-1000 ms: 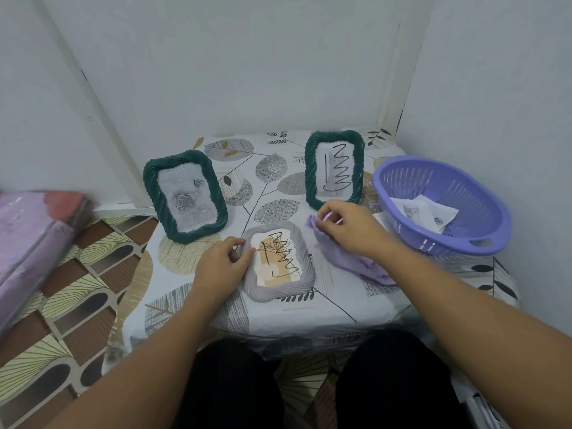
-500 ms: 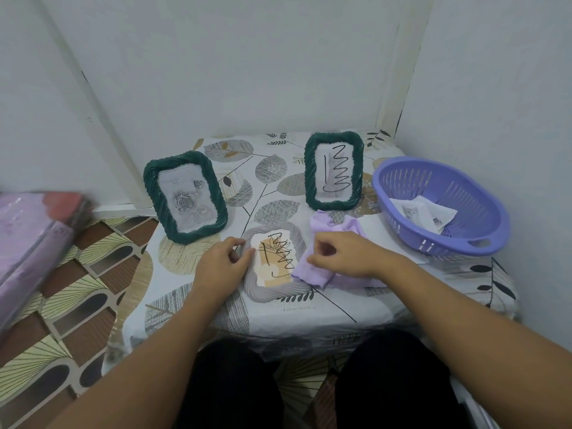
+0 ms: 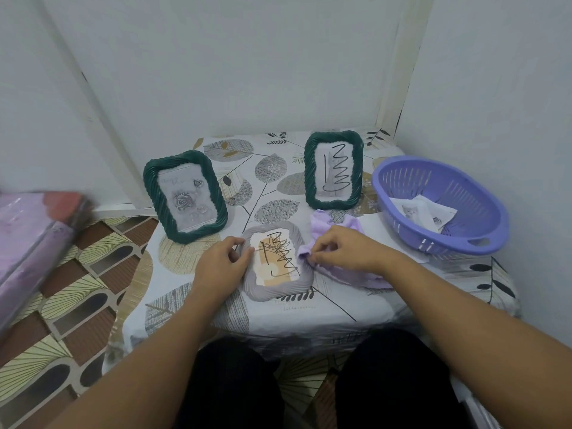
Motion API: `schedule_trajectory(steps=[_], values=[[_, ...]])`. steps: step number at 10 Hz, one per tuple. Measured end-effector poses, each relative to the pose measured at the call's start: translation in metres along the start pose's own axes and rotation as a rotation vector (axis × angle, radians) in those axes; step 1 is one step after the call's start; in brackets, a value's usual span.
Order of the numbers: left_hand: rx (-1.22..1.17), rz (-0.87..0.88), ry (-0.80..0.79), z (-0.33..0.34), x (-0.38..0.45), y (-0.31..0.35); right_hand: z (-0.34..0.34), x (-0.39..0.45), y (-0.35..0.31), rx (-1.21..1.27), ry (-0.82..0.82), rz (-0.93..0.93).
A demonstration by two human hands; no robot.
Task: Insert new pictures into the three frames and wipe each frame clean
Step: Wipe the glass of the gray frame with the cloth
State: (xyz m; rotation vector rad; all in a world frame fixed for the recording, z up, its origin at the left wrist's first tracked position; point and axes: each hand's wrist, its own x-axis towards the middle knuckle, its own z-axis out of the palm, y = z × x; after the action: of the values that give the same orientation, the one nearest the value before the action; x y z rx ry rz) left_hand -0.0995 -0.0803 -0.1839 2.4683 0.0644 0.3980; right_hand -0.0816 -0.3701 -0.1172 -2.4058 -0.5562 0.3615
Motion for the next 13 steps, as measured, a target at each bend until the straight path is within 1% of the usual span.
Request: schedule_trajectory(steps=[1,2,3,4,5,6,7,8,9,10,11,12,13], values=[[-0.01,0.0,0.0,0.0,-0.001,0.0,0.003,0.002,-0.005,0.251,0.127,0.095],[-0.012,-0.001,-0.001,0.0,-0.001,0.0,0.007,0.009,-0.009,0.43,0.465,0.164],[-0.01,-0.001,-0.001,-0.001,-0.001,0.0,0.008,0.014,-0.004,0.512,0.575,0.288],[-0.011,-0.001,-0.002,-0.001,-0.001,0.001,0.006,0.018,-0.001,0.621,0.735,0.358],[0.0,0.0,0.001,-0.001,0.0,0.0,-0.002,0.016,-0.003,0.429,0.745,0.335],[0.008,0.005,0.005,-0.001,-0.001,0.002,-0.001,0.019,-0.006,0.137,0.548,0.318],[0.019,0.007,-0.001,-0.003,-0.001,0.004,-0.004,0.029,-0.014,0.209,0.523,0.358],[0.006,-0.013,-0.008,-0.004,-0.003,0.005,-0.023,0.034,-0.029,0.679,0.655,0.361],[-0.1,-0.09,-0.024,-0.011,-0.004,0.014,-0.044,0.034,-0.039,0.703,0.764,0.311],[-0.132,-0.056,-0.076,-0.027,0.003,0.028,-0.042,0.034,-0.036,0.567,0.648,0.257],[-0.102,0.073,-0.152,-0.039,0.02,0.065,-0.033,0.037,-0.031,0.514,0.533,0.254],[-0.219,0.112,-0.35,-0.035,0.039,0.117,-0.03,0.039,-0.034,0.531,0.492,0.209],[-0.306,0.12,-0.506,-0.024,0.054,0.151,-0.032,0.038,-0.029,0.536,0.528,0.169]])
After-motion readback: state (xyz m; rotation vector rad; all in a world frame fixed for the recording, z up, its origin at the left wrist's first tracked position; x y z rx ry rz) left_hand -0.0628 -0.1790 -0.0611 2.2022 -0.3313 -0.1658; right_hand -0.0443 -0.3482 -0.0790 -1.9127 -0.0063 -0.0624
